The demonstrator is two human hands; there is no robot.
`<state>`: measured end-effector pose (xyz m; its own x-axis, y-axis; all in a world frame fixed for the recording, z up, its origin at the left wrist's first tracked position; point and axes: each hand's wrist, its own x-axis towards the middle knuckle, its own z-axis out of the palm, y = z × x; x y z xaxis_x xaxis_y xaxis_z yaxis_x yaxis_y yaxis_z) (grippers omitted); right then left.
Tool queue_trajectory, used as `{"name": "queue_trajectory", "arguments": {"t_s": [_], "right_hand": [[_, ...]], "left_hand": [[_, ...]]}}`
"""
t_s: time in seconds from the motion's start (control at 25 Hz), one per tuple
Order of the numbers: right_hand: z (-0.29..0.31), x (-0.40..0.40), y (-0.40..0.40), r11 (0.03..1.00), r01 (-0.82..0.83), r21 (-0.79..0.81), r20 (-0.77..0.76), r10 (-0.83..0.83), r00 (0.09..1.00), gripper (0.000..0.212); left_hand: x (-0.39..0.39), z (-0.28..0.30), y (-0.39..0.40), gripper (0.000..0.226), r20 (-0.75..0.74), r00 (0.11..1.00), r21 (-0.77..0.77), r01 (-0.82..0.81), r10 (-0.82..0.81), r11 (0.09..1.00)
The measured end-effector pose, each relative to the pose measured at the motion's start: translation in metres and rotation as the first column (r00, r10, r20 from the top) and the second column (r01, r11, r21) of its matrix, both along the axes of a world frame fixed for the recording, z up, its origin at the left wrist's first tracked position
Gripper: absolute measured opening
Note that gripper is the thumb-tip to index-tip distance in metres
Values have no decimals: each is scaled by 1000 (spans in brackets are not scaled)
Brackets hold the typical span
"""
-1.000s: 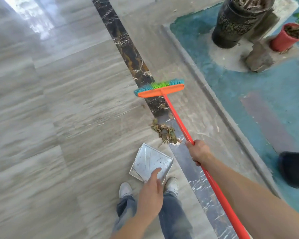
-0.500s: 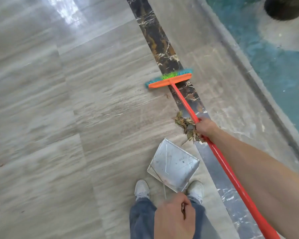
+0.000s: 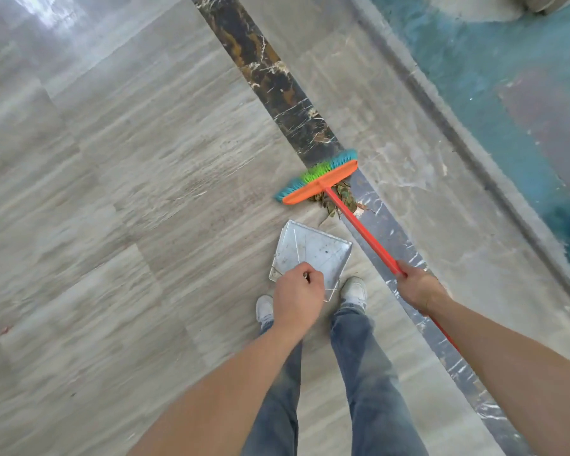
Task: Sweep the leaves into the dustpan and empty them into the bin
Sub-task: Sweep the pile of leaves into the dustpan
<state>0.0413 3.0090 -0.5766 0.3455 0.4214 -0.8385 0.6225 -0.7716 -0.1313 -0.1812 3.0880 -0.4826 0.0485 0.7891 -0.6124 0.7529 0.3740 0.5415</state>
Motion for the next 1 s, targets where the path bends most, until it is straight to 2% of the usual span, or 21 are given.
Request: {"name": "queue_trajectory", "arguments": {"t_s": [0.12,0.32,0.44,0.64,0.8,0.92,1.0], "right_hand": [[18,-22,-31,997,70,-17,-5,-70,998,35],[54,-45,-60,961,266,73,14,-268,963,37],[64,-32,-49,922,371,112,-4,-373,928,37],[48,10,13,896,406,178,18,-415,909,44],[21,32,39,884,431,181,52,-446,893,36],[5,28,38,907,405,116,105,-417,903,34],[-3,12,22,901,428,63,89,-433,897,35]], "left_hand": [[-1,1,9,26,-27,998,-6,51,-51,999],[0,21,15,33,11,992,15,128,-128,992],[1,25,45,32,-15,976,47,218,-218,975],[11,13,75,42,-14,976,54,219,-219,974],[18,-10,93,39,-62,974,28,221,-219,975],[25,-18,108,29,-58,972,38,230,-228,972],[30,-19,104,33,-53,966,55,257,-254,965]]}}
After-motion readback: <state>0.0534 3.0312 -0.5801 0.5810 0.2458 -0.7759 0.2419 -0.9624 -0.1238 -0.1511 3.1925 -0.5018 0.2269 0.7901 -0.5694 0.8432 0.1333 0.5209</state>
